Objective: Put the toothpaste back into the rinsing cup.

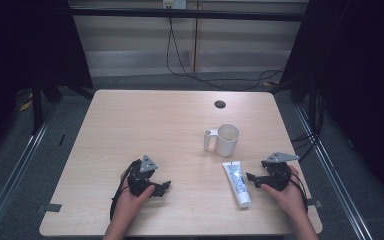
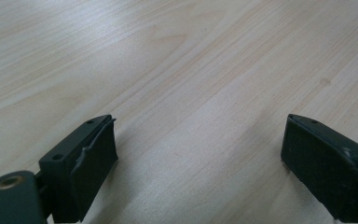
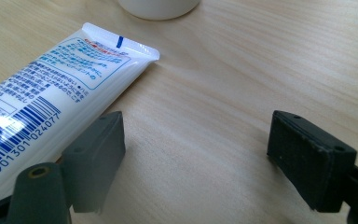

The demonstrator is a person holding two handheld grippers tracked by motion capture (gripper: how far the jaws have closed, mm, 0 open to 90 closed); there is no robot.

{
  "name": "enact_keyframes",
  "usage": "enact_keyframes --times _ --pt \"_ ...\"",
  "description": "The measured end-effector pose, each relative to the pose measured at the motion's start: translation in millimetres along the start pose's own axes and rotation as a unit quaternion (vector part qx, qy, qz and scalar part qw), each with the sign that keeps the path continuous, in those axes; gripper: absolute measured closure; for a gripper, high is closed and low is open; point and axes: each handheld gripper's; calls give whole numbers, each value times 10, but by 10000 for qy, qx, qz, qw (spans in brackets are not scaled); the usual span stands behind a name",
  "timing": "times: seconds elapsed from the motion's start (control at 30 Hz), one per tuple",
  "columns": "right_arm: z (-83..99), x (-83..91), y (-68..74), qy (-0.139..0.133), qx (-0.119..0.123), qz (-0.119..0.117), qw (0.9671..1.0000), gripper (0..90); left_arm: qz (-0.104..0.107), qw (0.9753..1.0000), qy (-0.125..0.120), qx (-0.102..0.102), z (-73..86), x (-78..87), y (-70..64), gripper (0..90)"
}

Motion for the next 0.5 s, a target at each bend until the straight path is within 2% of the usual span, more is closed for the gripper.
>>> enact_keyframes --times 0.27,0.5 --pt "-16 0 -3 65 -28 1 10000 187 -8 10000 -3 14 0 0 -2 100" --pt "-138 9 -9 567 -109 27 9983 213 -8 10000 -1 12 0 1 -2 100"
Point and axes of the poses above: each handheld gripper's, and its own axes: x roughly backward along the jaws, z roughly out of its underside, y roughly to its left, and after that the axes turned 5 degrees about -z, right-handed
